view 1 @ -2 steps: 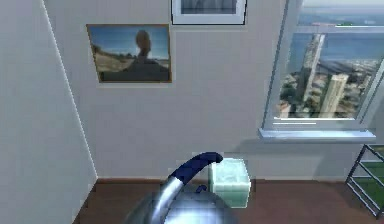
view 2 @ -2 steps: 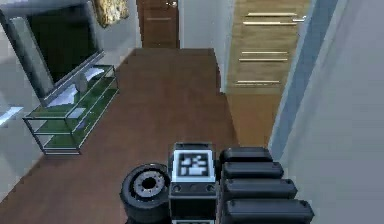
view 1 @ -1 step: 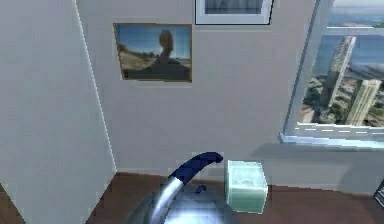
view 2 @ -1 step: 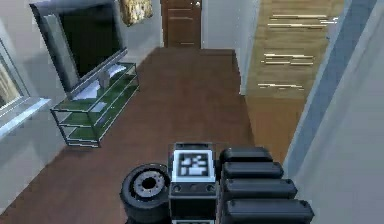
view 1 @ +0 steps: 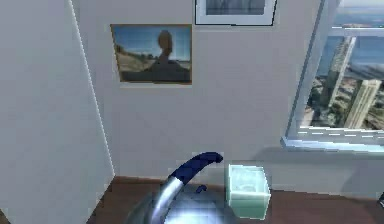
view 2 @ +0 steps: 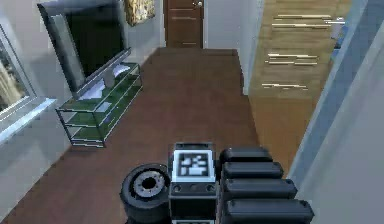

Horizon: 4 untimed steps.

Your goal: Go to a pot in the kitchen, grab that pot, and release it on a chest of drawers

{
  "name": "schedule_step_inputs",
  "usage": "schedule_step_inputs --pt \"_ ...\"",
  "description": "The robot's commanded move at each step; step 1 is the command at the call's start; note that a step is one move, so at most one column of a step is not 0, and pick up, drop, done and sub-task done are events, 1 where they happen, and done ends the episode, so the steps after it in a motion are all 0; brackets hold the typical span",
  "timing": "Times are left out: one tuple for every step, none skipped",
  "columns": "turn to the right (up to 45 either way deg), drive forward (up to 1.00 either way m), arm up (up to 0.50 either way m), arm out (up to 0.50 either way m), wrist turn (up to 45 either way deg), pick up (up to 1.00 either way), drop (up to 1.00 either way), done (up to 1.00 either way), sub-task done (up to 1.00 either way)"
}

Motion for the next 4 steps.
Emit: schedule_step_inputs --pt "45.0 0.00 0.00 0.00 0.0 0.00 0.00 0.00 0.00" --pt "39.0 0.00 0.00 0.00 0.0 0.00 0.00 0.00 0.00" --pt "0.0 0.65 0.00 0.00 0.0 0.00 0.00 0.00 0.00" --pt "12.0 0.00 0.00 0.00 0.0 0.00 0.00 0.00 0.00"
